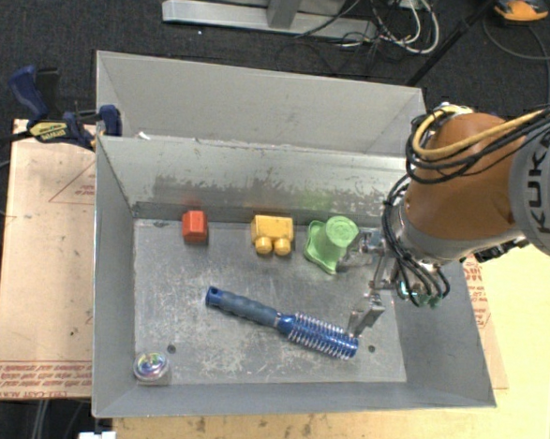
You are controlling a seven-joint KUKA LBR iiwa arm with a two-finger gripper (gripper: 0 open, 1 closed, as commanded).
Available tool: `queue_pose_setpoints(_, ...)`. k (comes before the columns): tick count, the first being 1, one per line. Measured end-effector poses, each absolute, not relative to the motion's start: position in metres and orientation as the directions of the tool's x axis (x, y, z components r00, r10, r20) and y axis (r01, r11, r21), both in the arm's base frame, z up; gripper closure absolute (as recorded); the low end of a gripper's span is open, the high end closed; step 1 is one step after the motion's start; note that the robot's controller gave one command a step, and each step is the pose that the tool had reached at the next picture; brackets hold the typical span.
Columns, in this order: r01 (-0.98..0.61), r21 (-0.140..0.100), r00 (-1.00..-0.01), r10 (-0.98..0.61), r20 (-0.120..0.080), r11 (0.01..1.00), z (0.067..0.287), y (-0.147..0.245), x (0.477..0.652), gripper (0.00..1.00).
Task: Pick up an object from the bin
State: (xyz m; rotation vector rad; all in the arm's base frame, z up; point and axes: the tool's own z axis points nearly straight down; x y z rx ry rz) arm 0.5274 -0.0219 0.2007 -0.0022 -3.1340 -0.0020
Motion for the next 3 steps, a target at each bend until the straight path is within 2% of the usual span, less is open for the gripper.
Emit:
queue_pose_setpoints(1, -0.371, 0.000, -0.929, -0.371, -0.006, 0.929, 0.074, -0.017, 0.540, 0.00)
queue_pose_setpoints(2, -0.371, -0.003, -0.928, -0.371, -0.013, 0.929, 0.077, -0.017, 0.542, 1.00)
queue_pose_setpoints(3, -0.378, -0.003, -0.926, -0.378, -0.009, 0.926, 0.229, -0.021, 0.532, 1.00)
